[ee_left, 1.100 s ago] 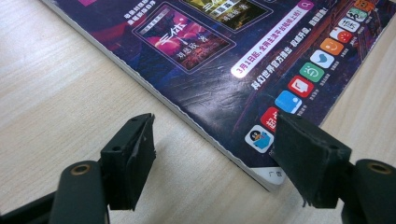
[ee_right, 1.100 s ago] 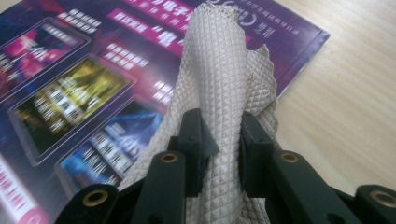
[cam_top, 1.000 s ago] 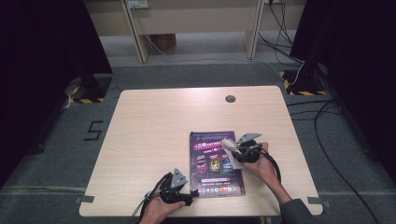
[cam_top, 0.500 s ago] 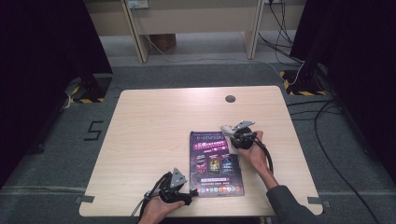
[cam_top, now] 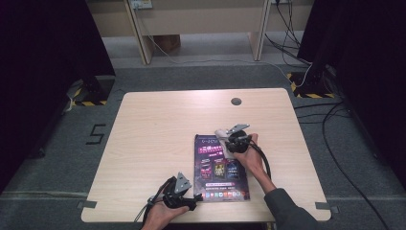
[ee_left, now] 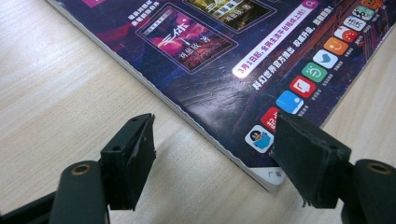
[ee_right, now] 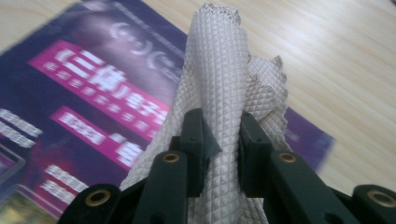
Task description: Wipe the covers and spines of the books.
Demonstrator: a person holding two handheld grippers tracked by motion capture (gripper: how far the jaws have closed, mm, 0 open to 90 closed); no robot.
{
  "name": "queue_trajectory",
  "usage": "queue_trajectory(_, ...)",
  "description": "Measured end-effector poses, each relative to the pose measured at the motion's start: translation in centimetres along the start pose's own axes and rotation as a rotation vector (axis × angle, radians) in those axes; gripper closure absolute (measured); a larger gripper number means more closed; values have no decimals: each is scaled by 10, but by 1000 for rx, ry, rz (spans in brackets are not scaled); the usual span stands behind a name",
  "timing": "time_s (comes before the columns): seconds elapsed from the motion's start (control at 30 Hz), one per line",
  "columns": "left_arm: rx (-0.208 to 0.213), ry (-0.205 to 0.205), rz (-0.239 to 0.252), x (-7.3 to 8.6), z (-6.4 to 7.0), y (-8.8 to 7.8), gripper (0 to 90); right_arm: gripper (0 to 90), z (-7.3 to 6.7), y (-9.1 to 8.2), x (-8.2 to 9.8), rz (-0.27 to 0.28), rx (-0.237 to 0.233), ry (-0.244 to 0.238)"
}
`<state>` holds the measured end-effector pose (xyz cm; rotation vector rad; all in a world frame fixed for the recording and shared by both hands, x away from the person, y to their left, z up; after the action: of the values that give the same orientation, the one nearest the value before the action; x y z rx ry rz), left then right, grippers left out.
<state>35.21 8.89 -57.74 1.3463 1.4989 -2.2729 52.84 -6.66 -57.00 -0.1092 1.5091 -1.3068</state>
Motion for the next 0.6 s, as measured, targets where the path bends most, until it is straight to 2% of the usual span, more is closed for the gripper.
queue_trajectory(0.1, 0, 1, 1, 0, 0, 0, 288, 761, -14, 3, -7, 10, -32, -11)
queue_trajectory(0.2, -5, 5, 0, 0, 0, -1, 288, 761, -32, 5, -13, 26, -95, -13)
queue_trajectory(0.3, -5, 3, 0, 1, 0, -1, 288, 761, -52, 4, -18, 33, -141, -51)
queue_trajectory(0.47, -8, 4, 3, 1, 0, -1, 288, 759, -84, 3, -25, 53, -219, -86)
queue_trajectory(0.53, -10, 7, 2, 1, 0, -1, 288, 759, -95, 1, -25, 55, -234, -111)
queue_trajectory(0.6, -10, 7, 6, 1, 0, -1, 288, 759, -100, -1, -24, 58, -235, -126)
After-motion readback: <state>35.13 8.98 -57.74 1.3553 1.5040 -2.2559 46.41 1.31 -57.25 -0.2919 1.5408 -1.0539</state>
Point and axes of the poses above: each handheld gripper's, and its own axes: y roughly forward along the jaws, x roughly out of its underside, z roughly to its right, the point moved 10 cm from there along y, roughly forward along the jaws, and after that the axes turned 10 degrees about -y, right-handed, at the moved point
